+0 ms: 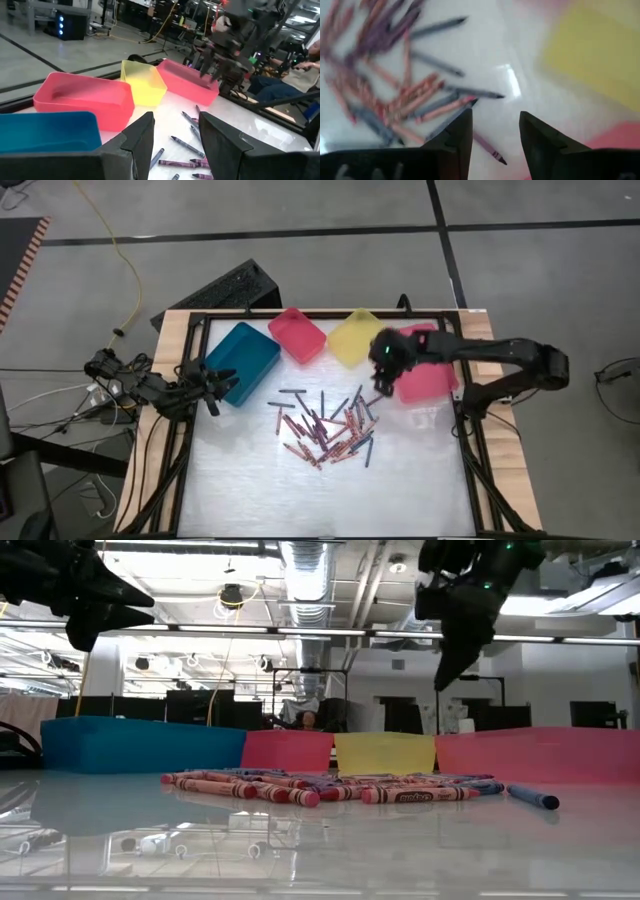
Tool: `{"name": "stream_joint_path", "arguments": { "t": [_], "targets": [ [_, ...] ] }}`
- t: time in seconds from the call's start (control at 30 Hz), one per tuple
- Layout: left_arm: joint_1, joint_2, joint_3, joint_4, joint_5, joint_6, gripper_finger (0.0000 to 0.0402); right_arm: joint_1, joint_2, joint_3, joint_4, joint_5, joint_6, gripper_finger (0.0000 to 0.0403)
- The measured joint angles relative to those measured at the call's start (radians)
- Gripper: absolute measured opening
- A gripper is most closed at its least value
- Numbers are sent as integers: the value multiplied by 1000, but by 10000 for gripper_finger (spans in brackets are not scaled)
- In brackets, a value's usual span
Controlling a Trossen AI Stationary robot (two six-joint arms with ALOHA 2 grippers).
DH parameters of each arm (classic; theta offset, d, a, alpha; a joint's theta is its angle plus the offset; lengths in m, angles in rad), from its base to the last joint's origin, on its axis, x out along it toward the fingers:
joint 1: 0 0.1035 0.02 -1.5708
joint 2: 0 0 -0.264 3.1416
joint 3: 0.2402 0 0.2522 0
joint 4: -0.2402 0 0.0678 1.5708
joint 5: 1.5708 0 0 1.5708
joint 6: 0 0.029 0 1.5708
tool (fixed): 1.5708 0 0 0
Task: Sort crayons
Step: Put the violet crayon into the left pink bin
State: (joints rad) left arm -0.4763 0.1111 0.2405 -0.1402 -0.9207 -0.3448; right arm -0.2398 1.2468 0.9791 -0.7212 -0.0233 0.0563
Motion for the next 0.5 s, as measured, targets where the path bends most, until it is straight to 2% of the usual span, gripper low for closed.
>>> {"name": "stream_joint_path", "arguments": {
  "t": [0.2, 0.5],
  "targets": [
    [0, 0, 0, -6, 1, -1, 145, 169, 96, 0, 0, 120, -113, 149],
    [0, 0, 0, -5, -8, -2, 145, 183, 241, 0, -3, 124, -140, 149]
  ]
}}
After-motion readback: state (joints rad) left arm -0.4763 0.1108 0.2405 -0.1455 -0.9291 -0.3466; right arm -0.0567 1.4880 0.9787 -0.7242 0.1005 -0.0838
